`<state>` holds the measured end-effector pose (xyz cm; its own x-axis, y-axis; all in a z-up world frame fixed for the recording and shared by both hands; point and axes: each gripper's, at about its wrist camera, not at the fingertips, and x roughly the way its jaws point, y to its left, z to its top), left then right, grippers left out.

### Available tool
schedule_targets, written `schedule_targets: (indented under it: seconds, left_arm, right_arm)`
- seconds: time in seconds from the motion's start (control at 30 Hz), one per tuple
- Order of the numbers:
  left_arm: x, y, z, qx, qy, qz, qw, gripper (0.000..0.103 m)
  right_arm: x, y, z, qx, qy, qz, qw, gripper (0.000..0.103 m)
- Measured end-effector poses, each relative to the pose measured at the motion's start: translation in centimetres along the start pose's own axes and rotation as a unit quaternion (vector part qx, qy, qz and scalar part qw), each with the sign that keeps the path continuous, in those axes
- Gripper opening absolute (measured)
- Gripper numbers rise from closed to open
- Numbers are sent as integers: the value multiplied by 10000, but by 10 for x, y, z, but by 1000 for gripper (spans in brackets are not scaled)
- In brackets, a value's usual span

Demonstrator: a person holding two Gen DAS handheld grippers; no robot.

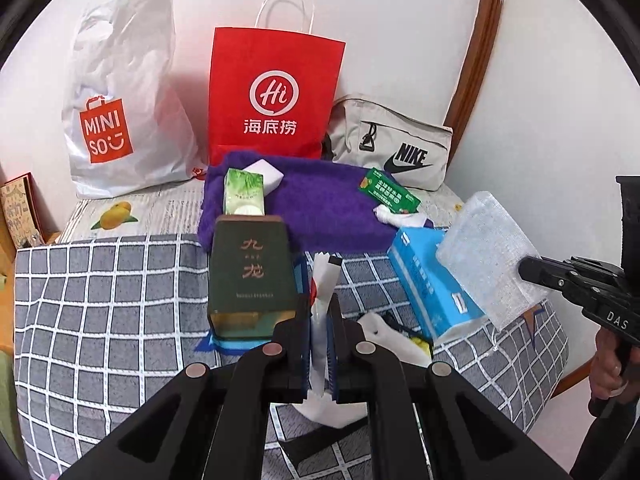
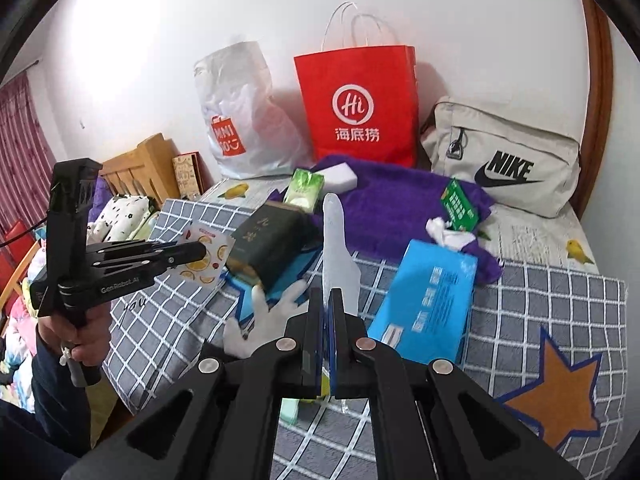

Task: Organize soft objects
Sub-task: 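Carry the sachet to the towel with the left tool while the right carries the bag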

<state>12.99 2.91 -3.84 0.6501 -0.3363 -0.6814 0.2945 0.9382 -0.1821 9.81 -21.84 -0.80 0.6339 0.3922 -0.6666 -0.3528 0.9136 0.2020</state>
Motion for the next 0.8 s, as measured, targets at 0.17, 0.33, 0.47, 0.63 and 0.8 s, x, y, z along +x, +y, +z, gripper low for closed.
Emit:
schedule_targets:
  seconds: [0.17,0.33,0.47,0.63,0.8]
  left_arm:
    - [2,3,15,-45,9,-8,10000,7]
    - [7,7,33,-64,9,1,10000,7]
    - [14,11,47,-75,11,0,10000,7]
    - [21,14,63,-81,-1,13,10000,7]
    - [28,17,78,-73,-20,45,10000,7]
  right_arm:
    - [9,-7,17,-8,8,-70,10000,2]
    - [21,-15,34,15,28,-112,9999,2]
    - [32,-23,47,42,69,-126,9999,2]
    - [42,-33,62,81,63,-171,9998,2]
    - [52,-42,77,69,61,-205,9997,2]
